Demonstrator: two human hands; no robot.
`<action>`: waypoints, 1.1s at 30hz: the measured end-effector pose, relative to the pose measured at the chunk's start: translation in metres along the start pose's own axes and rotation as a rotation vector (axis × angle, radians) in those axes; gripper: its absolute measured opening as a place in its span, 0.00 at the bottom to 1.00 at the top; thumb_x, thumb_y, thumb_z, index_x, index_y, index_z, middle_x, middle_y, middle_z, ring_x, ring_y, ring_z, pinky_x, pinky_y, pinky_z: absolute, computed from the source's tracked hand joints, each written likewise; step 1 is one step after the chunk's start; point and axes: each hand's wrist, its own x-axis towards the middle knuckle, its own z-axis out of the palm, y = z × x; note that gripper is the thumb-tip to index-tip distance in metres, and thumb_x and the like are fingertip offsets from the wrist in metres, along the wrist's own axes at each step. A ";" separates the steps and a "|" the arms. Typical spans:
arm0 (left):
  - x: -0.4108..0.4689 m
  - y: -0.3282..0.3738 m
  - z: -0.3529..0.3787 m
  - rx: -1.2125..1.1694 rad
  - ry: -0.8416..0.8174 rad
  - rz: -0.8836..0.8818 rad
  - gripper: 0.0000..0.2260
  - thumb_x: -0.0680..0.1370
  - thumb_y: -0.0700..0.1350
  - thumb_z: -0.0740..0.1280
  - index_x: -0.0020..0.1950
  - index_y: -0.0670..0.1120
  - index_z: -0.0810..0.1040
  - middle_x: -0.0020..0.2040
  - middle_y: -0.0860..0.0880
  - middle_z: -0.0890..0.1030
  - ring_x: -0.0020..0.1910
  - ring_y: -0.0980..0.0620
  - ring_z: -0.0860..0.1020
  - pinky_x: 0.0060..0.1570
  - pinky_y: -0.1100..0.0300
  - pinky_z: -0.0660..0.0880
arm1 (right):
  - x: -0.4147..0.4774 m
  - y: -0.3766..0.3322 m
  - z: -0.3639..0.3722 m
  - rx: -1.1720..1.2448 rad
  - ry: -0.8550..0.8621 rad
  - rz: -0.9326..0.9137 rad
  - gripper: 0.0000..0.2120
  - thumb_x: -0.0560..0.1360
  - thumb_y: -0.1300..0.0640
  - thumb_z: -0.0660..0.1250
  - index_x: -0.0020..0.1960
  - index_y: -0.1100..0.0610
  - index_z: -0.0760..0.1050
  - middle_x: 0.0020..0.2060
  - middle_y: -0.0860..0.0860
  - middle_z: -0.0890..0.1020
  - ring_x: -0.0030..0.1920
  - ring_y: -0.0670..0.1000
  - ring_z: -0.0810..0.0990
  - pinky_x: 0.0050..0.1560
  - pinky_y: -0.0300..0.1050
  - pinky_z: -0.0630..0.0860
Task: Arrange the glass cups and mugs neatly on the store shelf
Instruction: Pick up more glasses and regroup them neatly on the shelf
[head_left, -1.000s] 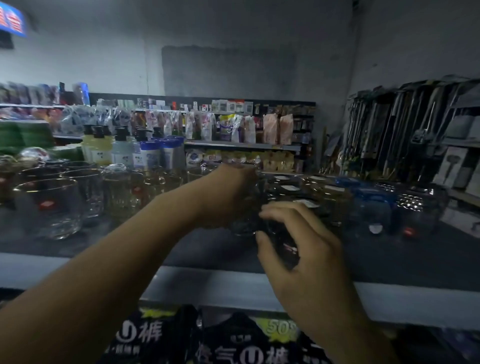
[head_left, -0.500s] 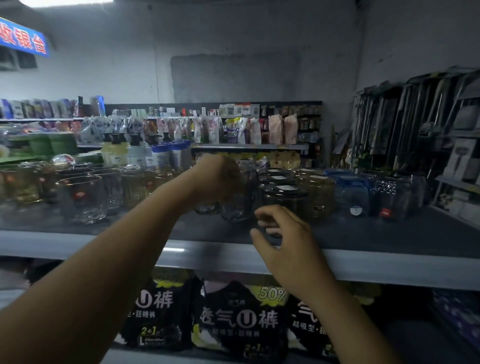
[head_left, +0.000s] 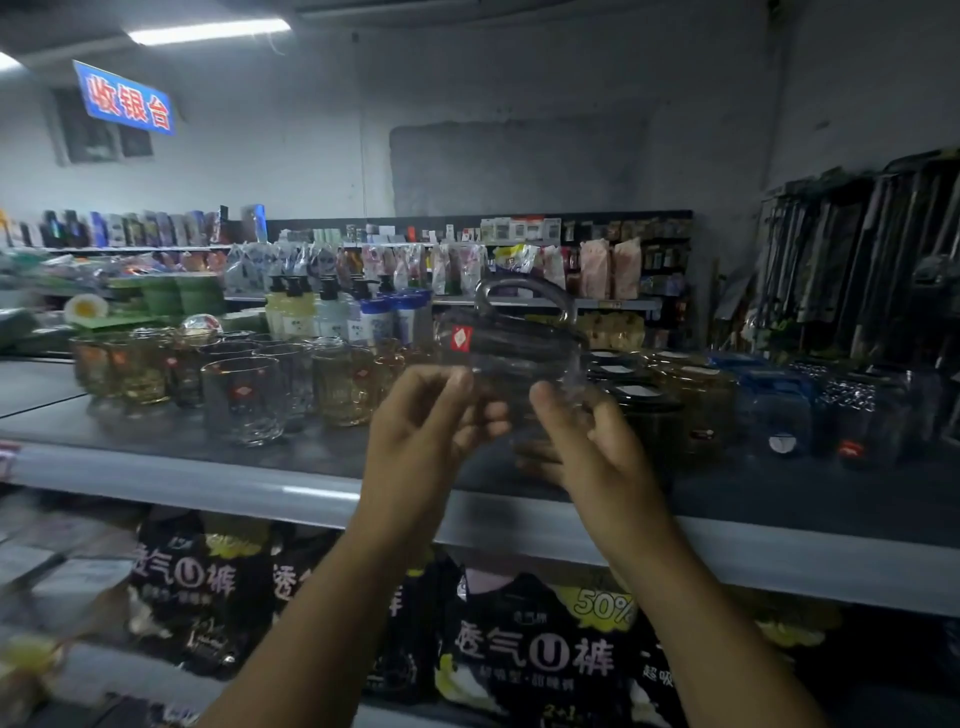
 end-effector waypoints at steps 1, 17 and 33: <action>-0.008 -0.004 0.002 -0.074 -0.006 -0.034 0.06 0.82 0.41 0.64 0.52 0.38 0.75 0.42 0.43 0.83 0.46 0.44 0.84 0.48 0.55 0.82 | 0.002 -0.002 0.005 0.086 0.015 0.019 0.35 0.67 0.28 0.72 0.66 0.47 0.74 0.57 0.49 0.85 0.56 0.54 0.85 0.62 0.62 0.78; 0.057 -0.010 -0.058 0.932 -0.350 0.308 0.02 0.78 0.48 0.71 0.50 0.51 0.81 0.45 0.56 0.81 0.35 0.60 0.77 0.38 0.64 0.74 | 0.047 -0.069 0.000 -0.993 0.261 -0.034 0.35 0.68 0.29 0.72 0.63 0.52 0.68 0.52 0.49 0.80 0.46 0.53 0.81 0.40 0.44 0.73; 0.135 -0.020 -0.061 1.402 -0.461 0.287 0.16 0.79 0.56 0.64 0.62 0.48 0.74 0.59 0.48 0.75 0.53 0.42 0.80 0.50 0.43 0.80 | 0.121 -0.048 0.044 -1.364 0.077 0.202 0.27 0.72 0.35 0.74 0.49 0.59 0.71 0.49 0.56 0.78 0.33 0.48 0.72 0.32 0.43 0.68</action>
